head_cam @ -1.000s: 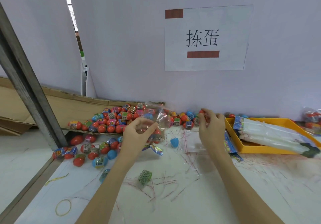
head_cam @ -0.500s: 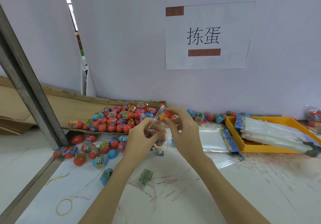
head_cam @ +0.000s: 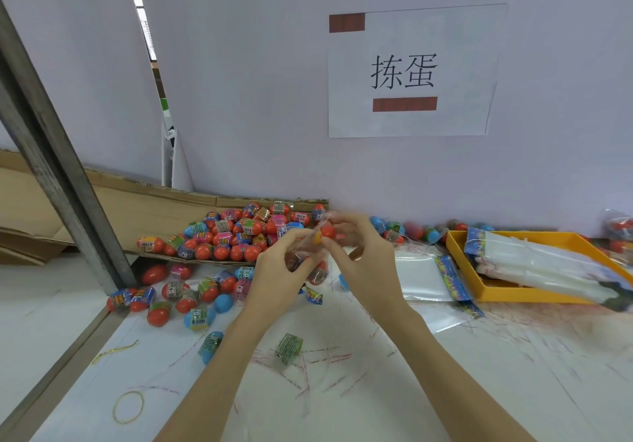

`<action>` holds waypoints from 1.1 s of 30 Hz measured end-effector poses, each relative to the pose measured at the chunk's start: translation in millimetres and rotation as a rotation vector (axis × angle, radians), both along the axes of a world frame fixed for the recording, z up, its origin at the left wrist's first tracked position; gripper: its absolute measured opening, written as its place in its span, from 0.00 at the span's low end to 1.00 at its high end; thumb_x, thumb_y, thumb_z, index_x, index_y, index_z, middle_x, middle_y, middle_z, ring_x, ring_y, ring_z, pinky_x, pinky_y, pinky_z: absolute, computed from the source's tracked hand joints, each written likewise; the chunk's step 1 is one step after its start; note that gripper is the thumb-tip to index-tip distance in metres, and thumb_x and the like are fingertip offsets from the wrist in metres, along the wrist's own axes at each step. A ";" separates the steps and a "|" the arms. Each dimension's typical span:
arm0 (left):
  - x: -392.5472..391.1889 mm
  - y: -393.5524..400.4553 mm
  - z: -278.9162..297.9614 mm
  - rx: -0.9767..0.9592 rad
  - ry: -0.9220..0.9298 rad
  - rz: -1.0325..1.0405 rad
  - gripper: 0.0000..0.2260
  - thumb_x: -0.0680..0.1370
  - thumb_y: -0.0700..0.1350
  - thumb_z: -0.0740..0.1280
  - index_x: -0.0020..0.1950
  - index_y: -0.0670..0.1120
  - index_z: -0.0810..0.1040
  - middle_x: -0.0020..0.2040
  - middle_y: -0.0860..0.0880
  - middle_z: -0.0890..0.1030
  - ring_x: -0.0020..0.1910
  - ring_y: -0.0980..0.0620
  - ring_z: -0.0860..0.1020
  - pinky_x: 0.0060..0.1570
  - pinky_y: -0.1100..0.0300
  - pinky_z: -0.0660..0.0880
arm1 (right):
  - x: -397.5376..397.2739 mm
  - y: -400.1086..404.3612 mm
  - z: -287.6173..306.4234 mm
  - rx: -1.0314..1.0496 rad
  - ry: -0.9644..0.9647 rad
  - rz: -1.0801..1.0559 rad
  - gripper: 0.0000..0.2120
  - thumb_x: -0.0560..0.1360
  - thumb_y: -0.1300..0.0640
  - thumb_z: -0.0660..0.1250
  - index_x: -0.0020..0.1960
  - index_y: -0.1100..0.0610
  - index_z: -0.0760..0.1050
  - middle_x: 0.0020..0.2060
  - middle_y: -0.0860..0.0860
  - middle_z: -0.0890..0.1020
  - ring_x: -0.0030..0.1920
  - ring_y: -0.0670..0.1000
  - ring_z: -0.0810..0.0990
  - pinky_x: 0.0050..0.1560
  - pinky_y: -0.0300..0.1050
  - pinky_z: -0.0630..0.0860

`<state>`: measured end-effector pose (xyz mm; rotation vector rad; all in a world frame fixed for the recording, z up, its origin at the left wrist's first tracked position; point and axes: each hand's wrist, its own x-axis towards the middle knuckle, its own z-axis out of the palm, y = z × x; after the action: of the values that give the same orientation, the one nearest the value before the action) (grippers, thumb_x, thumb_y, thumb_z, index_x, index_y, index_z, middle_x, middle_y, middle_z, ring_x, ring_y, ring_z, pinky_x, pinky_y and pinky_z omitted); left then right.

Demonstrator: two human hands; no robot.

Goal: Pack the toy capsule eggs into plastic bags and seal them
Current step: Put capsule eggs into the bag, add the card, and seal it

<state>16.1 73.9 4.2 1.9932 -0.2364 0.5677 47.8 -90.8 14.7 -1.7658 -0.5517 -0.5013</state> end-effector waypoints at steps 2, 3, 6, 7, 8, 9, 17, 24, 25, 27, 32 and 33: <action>-1.7 -0.4 1.4 0.009 -0.008 -0.003 0.16 0.80 0.43 0.74 0.60 0.63 0.78 0.53 0.64 0.84 0.55 0.62 0.82 0.53 0.69 0.77 | 0.0 -1.5 0.0 -0.073 -0.025 0.035 0.10 0.78 0.58 0.74 0.59 0.50 0.81 0.49 0.40 0.85 0.50 0.43 0.84 0.43 0.32 0.77; -2.3 -0.6 1.9 0.018 -0.004 -0.003 0.16 0.80 0.43 0.74 0.61 0.63 0.78 0.53 0.65 0.84 0.54 0.62 0.82 0.53 0.68 0.78 | 0.2 -2.1 0.4 -0.092 -0.030 0.040 0.09 0.79 0.58 0.74 0.58 0.50 0.81 0.50 0.40 0.85 0.50 0.43 0.84 0.43 0.33 0.77; -4.1 -1.6 3.4 0.017 -0.008 -0.008 0.17 0.80 0.44 0.74 0.61 0.64 0.77 0.52 0.67 0.83 0.52 0.63 0.82 0.50 0.70 0.77 | 1.5 -2.3 1.7 -0.088 -0.010 0.021 0.07 0.79 0.57 0.73 0.57 0.51 0.84 0.52 0.42 0.83 0.49 0.43 0.83 0.45 0.33 0.78; -4.2 -2.1 3.4 0.014 -0.016 -0.010 0.17 0.80 0.44 0.75 0.61 0.64 0.77 0.51 0.67 0.83 0.51 0.63 0.82 0.48 0.72 0.76 | 1.8 -2.0 1.5 -0.091 0.002 0.024 0.07 0.79 0.57 0.73 0.57 0.51 0.84 0.51 0.42 0.84 0.49 0.43 0.84 0.45 0.33 0.78; -4.1 -2.6 2.9 0.010 -0.020 -0.012 0.16 0.79 0.44 0.75 0.61 0.62 0.78 0.50 0.66 0.83 0.49 0.64 0.82 0.47 0.72 0.76 | 1.9 -2.1 1.0 -0.102 0.017 0.031 0.06 0.80 0.57 0.73 0.56 0.52 0.84 0.49 0.42 0.85 0.49 0.43 0.84 0.45 0.32 0.77; -3.8 -2.9 1.9 0.009 -0.019 -0.011 0.15 0.79 0.44 0.75 0.62 0.60 0.79 0.50 0.64 0.83 0.49 0.63 0.82 0.46 0.71 0.77 | 2.2 -2.4 0.3 -0.116 0.033 0.037 0.06 0.80 0.57 0.72 0.56 0.53 0.84 0.47 0.42 0.86 0.49 0.43 0.84 0.45 0.32 0.77; -2.5 -3.3 -1.7 0.066 -0.011 0.012 0.12 0.80 0.42 0.74 0.61 0.54 0.80 0.50 0.61 0.84 0.52 0.64 0.81 0.50 0.70 0.77 | -3.8 4.1 -6.4 -0.206 -0.023 0.112 0.12 0.85 0.55 0.63 0.55 0.55 0.86 0.46 0.46 0.84 0.47 0.43 0.80 0.44 0.31 0.73; 2.8 10.0 -0.7 -0.049 -0.004 0.188 0.11 0.77 0.50 0.77 0.56 0.58 0.79 0.43 0.55 0.84 0.45 0.54 0.82 0.46 0.71 0.76 | -0.7 2.0 -1.8 -0.104 -0.142 -0.050 0.10 0.84 0.61 0.63 0.59 0.56 0.83 0.52 0.46 0.82 0.53 0.43 0.80 0.51 0.32 0.74; 3.8 11.4 -1.7 -0.061 0.017 0.205 0.11 0.77 0.51 0.77 0.56 0.57 0.80 0.44 0.55 0.84 0.44 0.51 0.82 0.45 0.71 0.76 | 3.5 -2.8 -3.7 -0.147 -0.142 -0.128 0.09 0.84 0.61 0.64 0.58 0.56 0.82 0.53 0.47 0.82 0.54 0.44 0.79 0.54 0.34 0.74; 5.3 12.1 -3.4 -0.068 0.051 0.218 0.11 0.77 0.52 0.77 0.57 0.55 0.80 0.45 0.55 0.84 0.44 0.44 0.82 0.43 0.67 0.76 | 15.3 -15.4 -10.7 -0.333 -0.119 -0.275 0.08 0.83 0.60 0.64 0.58 0.58 0.82 0.57 0.50 0.81 0.59 0.50 0.77 0.62 0.45 0.74; 5.7 8.2 -4.7 -0.050 0.113 0.166 0.12 0.77 0.54 0.76 0.58 0.56 0.79 0.46 0.58 0.85 0.45 0.61 0.82 0.46 0.62 0.76 | 32.8 -43.1 -28.1 -0.792 0.156 -0.337 0.18 0.86 0.46 0.56 0.68 0.49 0.80 0.77 0.50 0.69 0.80 0.53 0.60 0.79 0.52 0.51; 5.5 7.3 -5.4 -0.035 0.126 0.152 0.13 0.77 0.54 0.76 0.58 0.57 0.78 0.46 0.59 0.85 0.46 0.62 0.82 0.47 0.63 0.76 | 34.2 -45.1 -29.4 -0.824 0.184 -0.337 0.19 0.87 0.44 0.55 0.70 0.48 0.78 0.78 0.49 0.69 0.80 0.53 0.59 0.79 0.52 0.50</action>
<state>21.7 81.2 -1.2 2.0155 0.0021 0.5358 82.0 -135.9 -14.6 -2.6897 -0.3434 -0.3494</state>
